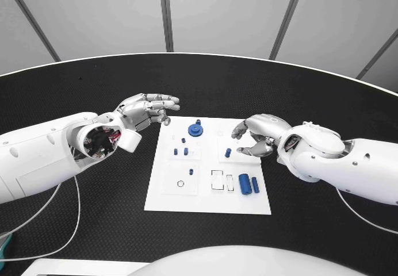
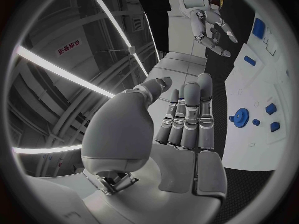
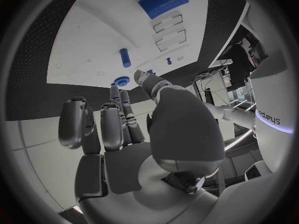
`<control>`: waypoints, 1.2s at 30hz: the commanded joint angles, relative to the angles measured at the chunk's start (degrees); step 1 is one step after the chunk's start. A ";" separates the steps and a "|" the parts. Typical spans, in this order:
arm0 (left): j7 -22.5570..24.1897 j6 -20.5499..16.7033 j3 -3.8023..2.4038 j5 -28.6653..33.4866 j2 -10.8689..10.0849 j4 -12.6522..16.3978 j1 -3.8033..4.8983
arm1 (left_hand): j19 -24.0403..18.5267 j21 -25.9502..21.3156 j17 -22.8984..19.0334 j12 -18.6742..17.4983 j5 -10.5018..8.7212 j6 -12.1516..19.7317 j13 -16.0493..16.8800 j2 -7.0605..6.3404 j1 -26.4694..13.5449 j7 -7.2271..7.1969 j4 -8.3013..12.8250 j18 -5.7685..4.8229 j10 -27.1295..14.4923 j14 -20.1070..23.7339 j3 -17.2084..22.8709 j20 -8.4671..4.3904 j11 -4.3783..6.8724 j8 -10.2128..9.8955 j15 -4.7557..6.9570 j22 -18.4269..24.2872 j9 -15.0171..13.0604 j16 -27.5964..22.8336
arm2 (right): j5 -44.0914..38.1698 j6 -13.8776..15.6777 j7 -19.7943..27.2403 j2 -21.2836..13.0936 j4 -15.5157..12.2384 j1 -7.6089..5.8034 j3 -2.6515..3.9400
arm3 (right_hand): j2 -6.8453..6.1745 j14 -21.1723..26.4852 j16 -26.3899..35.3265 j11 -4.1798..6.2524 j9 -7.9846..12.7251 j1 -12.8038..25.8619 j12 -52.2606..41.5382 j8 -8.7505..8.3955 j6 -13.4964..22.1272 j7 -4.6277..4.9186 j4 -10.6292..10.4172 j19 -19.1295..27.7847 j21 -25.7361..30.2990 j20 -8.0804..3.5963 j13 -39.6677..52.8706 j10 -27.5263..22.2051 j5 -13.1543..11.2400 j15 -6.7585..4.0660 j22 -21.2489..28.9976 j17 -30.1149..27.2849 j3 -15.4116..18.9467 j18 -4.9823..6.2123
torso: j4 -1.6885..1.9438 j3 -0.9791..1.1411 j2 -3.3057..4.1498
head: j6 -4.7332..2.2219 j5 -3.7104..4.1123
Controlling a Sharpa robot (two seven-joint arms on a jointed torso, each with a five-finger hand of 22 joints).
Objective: Assemble the parts on the task board
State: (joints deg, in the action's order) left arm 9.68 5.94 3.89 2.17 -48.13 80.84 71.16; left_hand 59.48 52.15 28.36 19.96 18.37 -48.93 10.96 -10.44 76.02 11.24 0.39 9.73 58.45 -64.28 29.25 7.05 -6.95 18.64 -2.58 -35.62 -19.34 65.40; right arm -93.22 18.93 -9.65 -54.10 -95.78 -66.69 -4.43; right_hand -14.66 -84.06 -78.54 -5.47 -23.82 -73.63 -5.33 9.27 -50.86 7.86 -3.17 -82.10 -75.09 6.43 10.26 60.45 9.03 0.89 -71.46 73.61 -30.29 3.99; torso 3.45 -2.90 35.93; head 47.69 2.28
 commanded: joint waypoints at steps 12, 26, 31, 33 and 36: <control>0.00 -0.03 0.01 0.00 -0.15 0.09 -0.01 | -0.09 -0.38 -0.09 0.15 0.10 0.35 0.06 0.11 0.21 0.16 0.14 0.86 -0.37 0.38 -0.35 0.37 -0.16 -0.29 0.11 0.05 -0.06 0.18 | -0.17 -2.25 0.49 3.79 4.23 -0.09 -0.09 | 0.70 -2.36 -0.10 0.01 0.22 -1.49 -0.87 -0.45 0.02 -0.64 -0.18 -0.16 -0.10 -0.16 -0.06 0.22 0.32 -0.32 -0.38 0.16 0.55 0.23 | 0.18 -0.09 0.08 | -0.15 -0.14; 0.04 -0.08 0.01 0.00 -0.22 0.24 -0.01 | -0.09 -0.38 -0.09 0.15 0.10 0.35 0.06 0.11 0.21 0.16 0.14 0.86 -0.37 0.38 -0.35 0.37 -0.16 -0.29 0.11 0.05 -0.06 0.18 | -0.17 -5.71 0.29 7.60 7.37 0.38 -0.49 | 1.51 -2.26 0.12 0.33 0.22 -2.50 -1.84 -0.04 -1.04 -0.28 -0.50 -0.61 -0.51 -0.39 -0.11 1.94 0.73 -0.59 -0.96 -0.19 -0.82 0.10 | 0.14 -0.12 0.00 | 0.29 -0.21; 0.03 -0.08 0.01 0.00 -0.25 0.21 -0.01 | -0.09 -0.38 -0.09 0.15 0.10 0.35 0.06 0.11 0.21 0.16 0.14 0.86 -0.37 0.38 -0.35 0.37 -0.16 -0.29 0.11 0.05 -0.06 0.18 | -0.17 -7.02 0.19 8.09 7.74 0.81 -0.57 | 1.55 -2.28 0.07 0.36 0.18 -2.54 -1.89 0.10 -1.34 -0.22 -0.55 -0.62 -0.50 -0.43 -0.15 2.10 0.74 -0.62 -0.96 -0.13 -1.01 0.11 | 0.09 -0.09 -0.02 | 0.23 -0.33; 0.02 -0.10 0.01 0.00 -0.28 0.18 -0.01 | -0.09 -0.38 -0.09 0.15 0.10 0.35 0.06 0.11 0.21 0.16 0.14 0.86 -0.37 0.38 -0.35 0.37 -0.16 -0.29 0.11 0.05 -0.06 0.18 | -0.17 -7.42 0.14 8.24 7.88 0.97 -0.59 | 1.54 -2.27 0.12 0.38 0.16 -2.56 -1.91 0.18 -1.50 -0.14 -0.57 -0.65 -0.53 -0.45 -0.18 2.16 0.75 -0.64 -1.01 -0.21 -1.10 0.10 | 0.03 -0.08 -0.03 | 0.29 -0.41; 0.02 -0.11 0.01 0.00 -0.30 0.14 -0.01 | -0.09 -0.38 -0.09 0.15 0.10 0.35 0.06 0.11 0.21 0.16 0.14 0.86 -0.37 0.38 -0.35 0.37 -0.16 -0.29 0.11 0.05 -0.06 0.18 | -0.17 -7.79 0.09 8.44 8.08 1.11 -0.61 | 1.57 -2.29 0.05 0.42 0.12 -2.58 -1.95 0.32 -1.80 -0.02 -0.62 -0.69 -0.55 -0.49 -0.23 2.30 0.75 -0.67 -1.06 -0.13 -1.28 0.08 | 0.03 -0.09 0.01 | 0.26 -0.40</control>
State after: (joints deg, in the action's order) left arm 9.70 5.84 3.90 2.18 -48.43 80.99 71.15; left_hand 59.48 52.15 28.37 19.96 18.38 -48.93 10.95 -10.44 76.02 11.24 0.39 9.73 58.45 -64.28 29.25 7.05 -6.96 18.65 -2.58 -35.64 -19.32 65.40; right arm -93.39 11.20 -9.55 -45.70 -87.74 -65.60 -5.04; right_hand -13.14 -84.05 -78.54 -5.07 -23.64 -75.71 -6.88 9.28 -52.25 7.74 -3.87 -82.50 -75.33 6.03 10.09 62.31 9.42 0.49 -72.43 73.40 -31.33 3.99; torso 3.52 -3.00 35.94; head 47.96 1.91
